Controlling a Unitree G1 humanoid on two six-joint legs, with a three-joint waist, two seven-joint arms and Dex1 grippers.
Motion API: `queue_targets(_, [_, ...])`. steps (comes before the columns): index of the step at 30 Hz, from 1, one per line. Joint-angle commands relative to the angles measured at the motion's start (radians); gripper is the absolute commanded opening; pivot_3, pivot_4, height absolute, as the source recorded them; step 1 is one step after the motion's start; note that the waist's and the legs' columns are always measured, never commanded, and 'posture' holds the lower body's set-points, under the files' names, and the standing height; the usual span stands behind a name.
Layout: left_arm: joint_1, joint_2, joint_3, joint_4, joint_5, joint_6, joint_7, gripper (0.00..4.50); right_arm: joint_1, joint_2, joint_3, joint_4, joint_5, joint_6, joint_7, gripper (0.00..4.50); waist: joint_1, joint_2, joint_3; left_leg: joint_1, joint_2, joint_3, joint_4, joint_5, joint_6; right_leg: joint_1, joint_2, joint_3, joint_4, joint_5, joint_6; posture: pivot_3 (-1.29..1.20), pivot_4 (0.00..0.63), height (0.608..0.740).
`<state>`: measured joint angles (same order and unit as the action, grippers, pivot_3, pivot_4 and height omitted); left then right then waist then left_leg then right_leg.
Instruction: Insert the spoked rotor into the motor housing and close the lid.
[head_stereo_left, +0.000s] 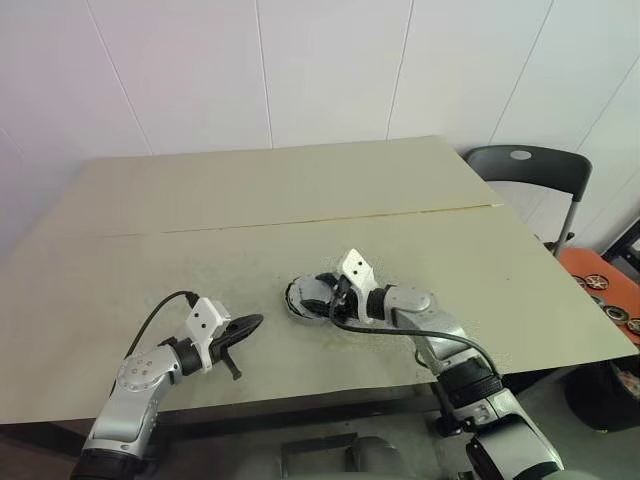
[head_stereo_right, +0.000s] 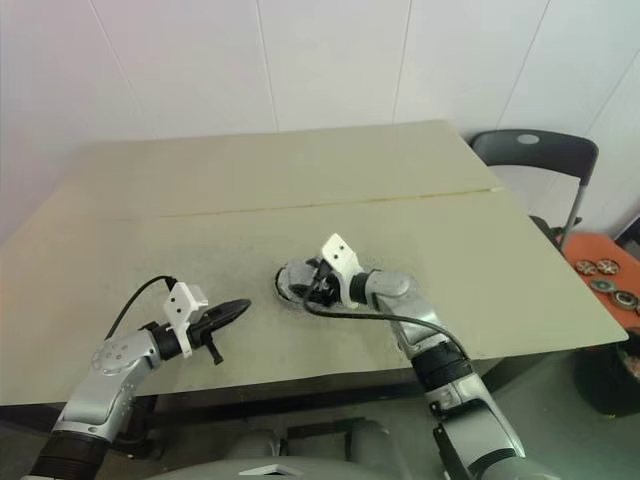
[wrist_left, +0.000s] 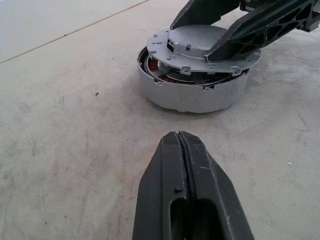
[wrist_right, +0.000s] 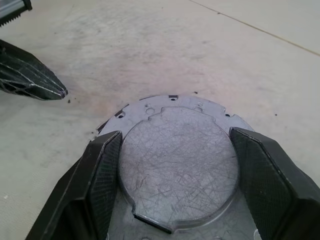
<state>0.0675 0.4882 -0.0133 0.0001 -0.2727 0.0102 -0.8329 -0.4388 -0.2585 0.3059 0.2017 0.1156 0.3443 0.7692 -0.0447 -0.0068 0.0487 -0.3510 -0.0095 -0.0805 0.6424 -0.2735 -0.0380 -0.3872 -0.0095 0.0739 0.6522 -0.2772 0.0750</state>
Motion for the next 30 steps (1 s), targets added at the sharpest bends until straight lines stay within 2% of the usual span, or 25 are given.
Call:
queue_targets(1, [0.000, 0.006, 0.017, -0.020, -0.001, -0.016, 0.003, 0.00, -0.002, -0.019, 0.000, 0.034, -0.063, 0.006, -0.058, 3.05, -0.001, 0.000, 0.000, 0.000, 0.000, 0.000, 0.000, 0.000, 0.000, 0.000, 0.000, 0.000, 0.000, 0.000, 0.000, 0.00, 0.000, 0.740])
queue_targets(5, [0.005, 0.004, 0.013, -0.025, 0.001, -0.014, 0.006, 0.00, -0.005, 0.001, -0.031, -0.010, 0.001, 0.100, -0.033, 3.05, 0.000, 0.000, 0.000, 0.000, 0.000, 0.000, 0.001, 0.000, 0.000, 0.000, 0.000, 0.000, 0.000, 0.000, 0.000, 0.00, 0.000, 0.740])
queue_targets(10, [0.003, 0.004, 0.003, -0.021, 0.009, -0.011, 0.008, 0.00, -0.028, -0.074, 0.021, -0.041, -0.011, 0.113, 0.076, 3.05, 0.002, 0.001, 0.000, -0.003, 0.000, 0.000, 0.001, 0.000, 0.000, -0.002, -0.001, -0.001, -0.001, 0.000, 0.000, 0.00, 0.000, 0.740])
queue_targets(15, [0.003, 0.002, -0.003, -0.022, 0.014, -0.009, 0.009, 0.00, -0.107, -0.099, 0.016, -0.029, -0.005, 0.224, 0.094, 3.05, 0.003, 0.001, 0.001, -0.005, -0.001, 0.000, 0.000, 0.000, 0.000, -0.003, -0.001, -0.001, -0.002, 0.000, 0.000, 0.00, 0.000, 0.740])
queue_targets(23, [0.007, -0.003, -0.011, -0.016, 0.031, -0.008, 0.016, 0.00, -0.155, -0.055, -0.002, -0.054, 0.026, 0.382, 0.038, 3.05, 0.003, 0.002, 0.001, -0.005, -0.001, -0.001, 0.000, 0.000, 0.000, -0.003, -0.001, -0.002, -0.002, 0.000, 0.000, 0.00, 0.000, 0.740])
queue_targets(30, [0.013, 0.000, -0.017, -0.018, 0.042, 0.000, 0.014, 0.00, -0.148, -0.041, 0.008, -0.062, -0.011, 0.361, -0.032, 3.05, 0.001, 0.002, 0.002, -0.005, 0.000, -0.001, 0.000, 0.000, 0.000, -0.003, -0.001, -0.002, -0.002, 0.000, 0.000, 0.00, 0.000, 0.740])
